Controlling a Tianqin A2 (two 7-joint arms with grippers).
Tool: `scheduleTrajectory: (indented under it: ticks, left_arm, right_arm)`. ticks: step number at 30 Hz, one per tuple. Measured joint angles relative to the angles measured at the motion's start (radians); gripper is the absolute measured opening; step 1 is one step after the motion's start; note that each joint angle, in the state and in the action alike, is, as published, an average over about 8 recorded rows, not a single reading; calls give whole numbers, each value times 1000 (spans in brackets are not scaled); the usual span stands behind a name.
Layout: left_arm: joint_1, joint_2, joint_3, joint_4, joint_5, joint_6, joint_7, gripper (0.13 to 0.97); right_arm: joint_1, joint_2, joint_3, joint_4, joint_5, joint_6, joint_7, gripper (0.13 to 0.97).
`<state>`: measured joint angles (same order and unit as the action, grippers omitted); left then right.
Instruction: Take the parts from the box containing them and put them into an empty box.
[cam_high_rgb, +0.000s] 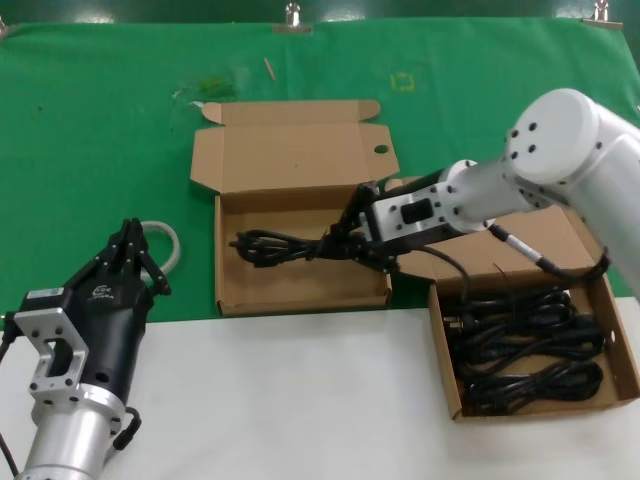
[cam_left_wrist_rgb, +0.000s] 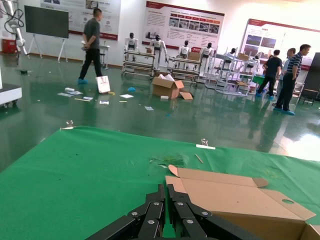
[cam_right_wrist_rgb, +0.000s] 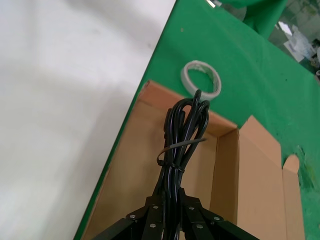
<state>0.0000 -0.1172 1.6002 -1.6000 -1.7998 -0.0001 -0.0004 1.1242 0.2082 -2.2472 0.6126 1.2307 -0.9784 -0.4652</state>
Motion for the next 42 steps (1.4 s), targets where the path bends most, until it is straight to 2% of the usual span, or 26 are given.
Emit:
scheduleTrajectory:
  ticks: [9, 16, 29, 42]
  left_arm:
    - [0, 0, 0, 0, 0, 0, 0, 156]
    - [0, 0, 0, 0, 0, 0, 0, 156]
    - [0, 0, 0, 0, 0, 0, 0, 156]
    - [0, 0, 0, 0, 0, 0, 0, 156]
  right_arm:
    - [70, -108, 31, -261, 36, 80, -148, 175]
    - [94, -138, 49, -369, 52, 107, -235, 175]
    - [85, -129, 48, -369, 43, 117, -249, 175]
    - [76, -114, 47, -338, 38, 118, -230, 229]
